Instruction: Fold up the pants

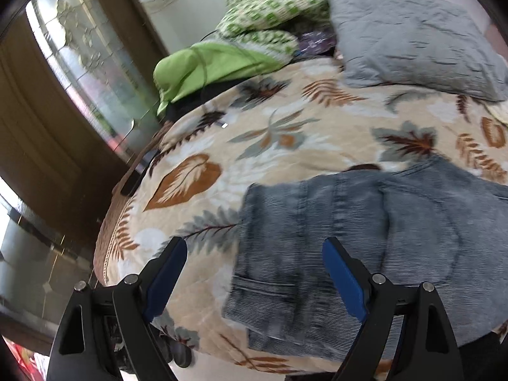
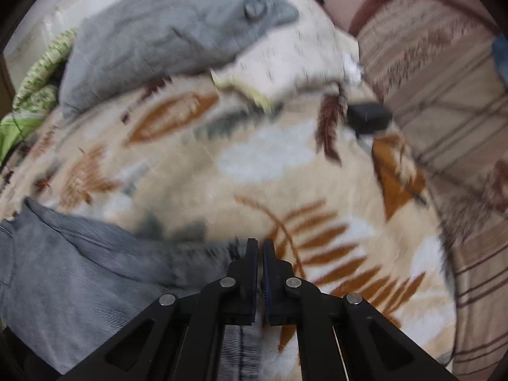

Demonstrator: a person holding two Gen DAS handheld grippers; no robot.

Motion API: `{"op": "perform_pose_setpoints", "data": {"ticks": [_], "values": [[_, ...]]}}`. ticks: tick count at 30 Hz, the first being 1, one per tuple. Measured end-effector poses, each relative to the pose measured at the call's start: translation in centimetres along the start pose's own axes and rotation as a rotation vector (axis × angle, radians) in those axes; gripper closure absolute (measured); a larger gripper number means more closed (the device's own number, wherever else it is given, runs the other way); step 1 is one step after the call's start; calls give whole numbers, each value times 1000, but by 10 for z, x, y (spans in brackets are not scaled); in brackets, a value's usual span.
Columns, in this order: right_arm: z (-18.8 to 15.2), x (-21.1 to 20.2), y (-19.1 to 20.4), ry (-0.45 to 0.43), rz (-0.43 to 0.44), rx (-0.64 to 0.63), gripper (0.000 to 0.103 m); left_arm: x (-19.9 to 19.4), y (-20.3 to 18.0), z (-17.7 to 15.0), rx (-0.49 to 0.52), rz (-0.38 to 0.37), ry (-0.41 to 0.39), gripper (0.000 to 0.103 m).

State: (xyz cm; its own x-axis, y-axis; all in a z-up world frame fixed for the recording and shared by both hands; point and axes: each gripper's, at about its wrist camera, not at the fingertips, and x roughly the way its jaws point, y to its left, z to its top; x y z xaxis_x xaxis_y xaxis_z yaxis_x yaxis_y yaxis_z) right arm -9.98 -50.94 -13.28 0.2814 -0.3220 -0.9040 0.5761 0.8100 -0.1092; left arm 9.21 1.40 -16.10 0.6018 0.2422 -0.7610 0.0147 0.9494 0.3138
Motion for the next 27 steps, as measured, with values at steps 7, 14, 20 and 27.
{"op": "perform_pose_setpoints", "data": {"ticks": [7, 14, 20, 27], "values": [[-6, -38, -14, -90, 127, 149, 99, 48, 33, -11, -73, 48, 63, 16], [-20, -56, 35, -96, 262, 30, 99, 52, 30, -21, -36, 16, 63, 16], [-27, -40, 87, -55, 343, -43, 97, 51, 27, -15, -5, 0, 28, 16], [-36, 0, 140, 40, 303, -134, 88, 79, 32, -31, 6, 35, 118, 16]]}}
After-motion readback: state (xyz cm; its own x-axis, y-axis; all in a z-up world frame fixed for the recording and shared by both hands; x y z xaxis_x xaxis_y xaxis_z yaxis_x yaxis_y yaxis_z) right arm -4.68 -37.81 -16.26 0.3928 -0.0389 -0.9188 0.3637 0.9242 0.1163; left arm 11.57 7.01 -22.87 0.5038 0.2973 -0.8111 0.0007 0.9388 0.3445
